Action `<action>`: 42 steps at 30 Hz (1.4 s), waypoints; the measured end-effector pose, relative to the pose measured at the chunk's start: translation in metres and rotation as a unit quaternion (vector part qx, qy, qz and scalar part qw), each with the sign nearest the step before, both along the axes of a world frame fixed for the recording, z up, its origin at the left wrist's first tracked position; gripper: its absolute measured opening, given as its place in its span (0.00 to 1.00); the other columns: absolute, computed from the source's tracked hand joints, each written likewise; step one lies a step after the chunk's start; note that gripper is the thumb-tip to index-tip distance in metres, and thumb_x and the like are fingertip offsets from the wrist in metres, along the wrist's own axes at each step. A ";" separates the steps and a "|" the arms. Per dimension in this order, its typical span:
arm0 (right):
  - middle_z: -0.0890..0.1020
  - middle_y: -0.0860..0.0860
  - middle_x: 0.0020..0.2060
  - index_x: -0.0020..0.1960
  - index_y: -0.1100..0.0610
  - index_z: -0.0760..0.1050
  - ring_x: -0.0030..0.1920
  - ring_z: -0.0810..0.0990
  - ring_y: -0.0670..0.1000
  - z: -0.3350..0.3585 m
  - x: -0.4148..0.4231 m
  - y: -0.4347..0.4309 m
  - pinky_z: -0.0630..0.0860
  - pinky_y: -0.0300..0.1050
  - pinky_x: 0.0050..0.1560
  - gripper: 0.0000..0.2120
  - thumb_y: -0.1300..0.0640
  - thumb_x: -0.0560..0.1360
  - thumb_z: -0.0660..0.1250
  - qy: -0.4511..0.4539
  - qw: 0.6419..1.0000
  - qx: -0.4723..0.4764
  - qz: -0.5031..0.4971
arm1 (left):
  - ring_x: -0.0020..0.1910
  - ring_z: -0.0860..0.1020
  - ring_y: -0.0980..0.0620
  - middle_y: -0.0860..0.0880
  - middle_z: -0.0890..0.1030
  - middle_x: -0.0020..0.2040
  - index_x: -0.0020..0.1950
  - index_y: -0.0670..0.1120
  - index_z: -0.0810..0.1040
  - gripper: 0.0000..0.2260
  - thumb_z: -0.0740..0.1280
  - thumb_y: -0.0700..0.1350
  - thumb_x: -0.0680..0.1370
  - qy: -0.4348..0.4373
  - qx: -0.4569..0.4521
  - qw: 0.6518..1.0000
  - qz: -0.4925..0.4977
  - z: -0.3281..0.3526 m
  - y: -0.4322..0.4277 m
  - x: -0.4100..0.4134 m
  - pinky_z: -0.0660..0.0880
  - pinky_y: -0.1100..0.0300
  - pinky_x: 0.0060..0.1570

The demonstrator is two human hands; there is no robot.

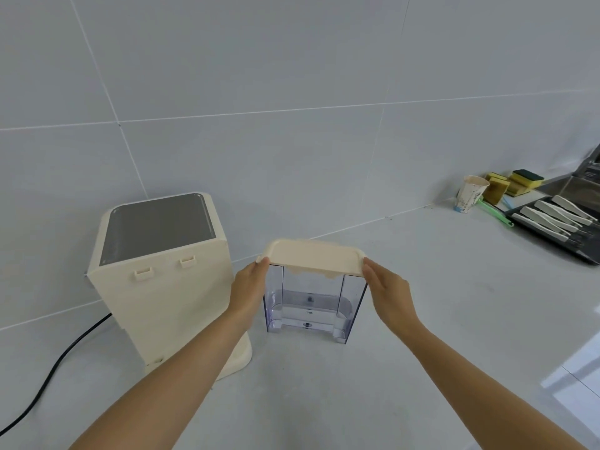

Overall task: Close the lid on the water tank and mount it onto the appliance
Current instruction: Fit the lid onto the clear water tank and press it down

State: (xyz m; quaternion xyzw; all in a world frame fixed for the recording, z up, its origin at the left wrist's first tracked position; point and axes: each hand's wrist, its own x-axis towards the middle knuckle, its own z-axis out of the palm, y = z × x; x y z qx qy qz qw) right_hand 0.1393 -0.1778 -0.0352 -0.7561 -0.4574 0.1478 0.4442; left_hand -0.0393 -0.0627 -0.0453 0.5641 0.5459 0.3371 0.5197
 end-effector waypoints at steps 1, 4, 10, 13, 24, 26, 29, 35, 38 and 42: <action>0.81 0.57 0.44 0.64 0.59 0.72 0.43 0.76 0.52 0.003 0.004 0.003 0.72 0.43 0.48 0.18 0.54 0.78 0.56 0.066 0.998 0.012 -0.018 | 0.52 0.72 0.40 0.39 0.76 0.48 0.51 0.41 0.76 0.16 0.55 0.51 0.79 -0.007 -0.030 1.000 0.000 0.000 0.000 0.000 0.70 0.53 0.53; 0.75 0.55 0.63 0.68 0.56 0.66 0.63 0.73 0.55 0.007 0.020 0.019 0.67 0.54 0.69 0.23 0.52 0.75 0.61 0.229 0.973 -0.005 -0.036 | 0.68 0.65 0.45 0.45 0.63 0.73 0.73 0.46 0.58 0.26 0.56 0.56 0.78 -0.030 -0.108 0.994 -0.012 -0.001 -0.006 0.003 0.62 0.49 0.68; 0.74 0.53 0.57 0.65 0.60 0.70 0.56 0.72 0.53 0.014 0.028 0.046 0.70 0.47 0.57 0.23 0.51 0.73 0.66 0.267 0.957 -0.111 0.024 | 0.73 0.58 0.46 0.48 0.54 0.77 0.75 0.49 0.45 0.39 0.62 0.60 0.73 -0.079 -0.190 0.979 -0.013 0.006 -0.026 0.023 0.58 0.48 0.69; 0.77 0.55 0.55 0.62 0.61 0.72 0.56 0.75 0.54 0.014 0.029 0.049 0.71 0.49 0.60 0.22 0.52 0.71 0.68 0.223 0.964 -0.135 0.050 | 0.74 0.55 0.45 0.47 0.52 0.77 0.75 0.46 0.40 0.42 0.63 0.60 0.73 -0.078 -0.180 0.981 0.007 0.006 -0.023 0.036 0.54 0.46 0.71; 0.72 0.50 0.44 0.58 0.60 0.65 0.38 0.70 0.45 0.012 0.004 0.019 0.66 0.39 0.36 0.27 0.44 0.69 0.67 0.151 0.966 -0.202 0.059 | 0.69 0.66 0.45 0.45 0.64 0.73 0.73 0.43 0.49 0.37 0.66 0.51 0.74 -0.072 -0.104 0.991 -0.044 -0.004 0.002 0.066 0.64 0.50 0.68; 0.72 0.52 0.46 0.60 0.62 0.65 0.39 0.70 0.47 0.013 -0.004 0.016 0.63 0.38 0.33 0.28 0.43 0.71 0.65 0.110 0.965 -0.229 0.061 | 0.65 0.71 0.46 0.45 0.72 0.67 0.70 0.43 0.60 0.27 0.65 0.48 0.75 -0.071 -0.094 0.989 -0.086 -0.001 0.007 0.066 0.67 0.53 0.64; 0.72 0.50 0.37 0.52 0.61 0.69 0.35 0.70 0.48 0.013 -0.011 0.014 0.63 0.38 0.31 0.20 0.44 0.73 0.61 0.071 0.963 -0.248 0.071 | 0.64 0.72 0.45 0.45 0.75 0.64 0.66 0.42 0.68 0.18 0.62 0.46 0.77 -0.063 -0.095 0.983 -0.147 0.005 0.009 0.069 0.69 0.52 0.64; 0.73 0.56 0.41 0.39 0.61 0.67 0.43 0.73 0.53 0.008 -0.013 0.011 0.67 0.42 0.39 0.19 0.45 0.75 0.57 0.110 0.957 -0.250 0.094 | 0.54 0.75 0.46 0.44 0.76 0.56 0.64 0.39 0.70 0.15 0.57 0.44 0.80 -0.032 -0.085 0.974 -0.210 0.020 0.009 0.070 0.73 0.55 0.53; 0.76 0.56 0.42 0.44 0.66 0.74 0.43 0.76 0.53 0.010 -0.004 0.012 0.69 0.41 0.40 0.24 0.43 0.75 0.57 0.111 0.948 -0.272 0.119 | 0.52 0.75 0.47 0.44 0.77 0.57 0.65 0.39 0.69 0.17 0.58 0.45 0.79 0.017 -0.068 0.973 -0.222 0.029 0.009 0.068 0.74 0.57 0.49; 0.80 0.63 0.54 0.63 0.69 0.69 0.45 0.77 0.56 0.021 0.023 0.024 0.73 0.47 0.48 0.34 0.40 0.76 0.52 0.067 0.945 -0.304 0.104 | 0.64 0.70 0.44 0.42 0.69 0.69 0.70 0.40 0.60 0.23 0.58 0.49 0.78 0.181 0.046 0.964 -0.188 0.037 -0.003 0.070 0.68 0.54 0.60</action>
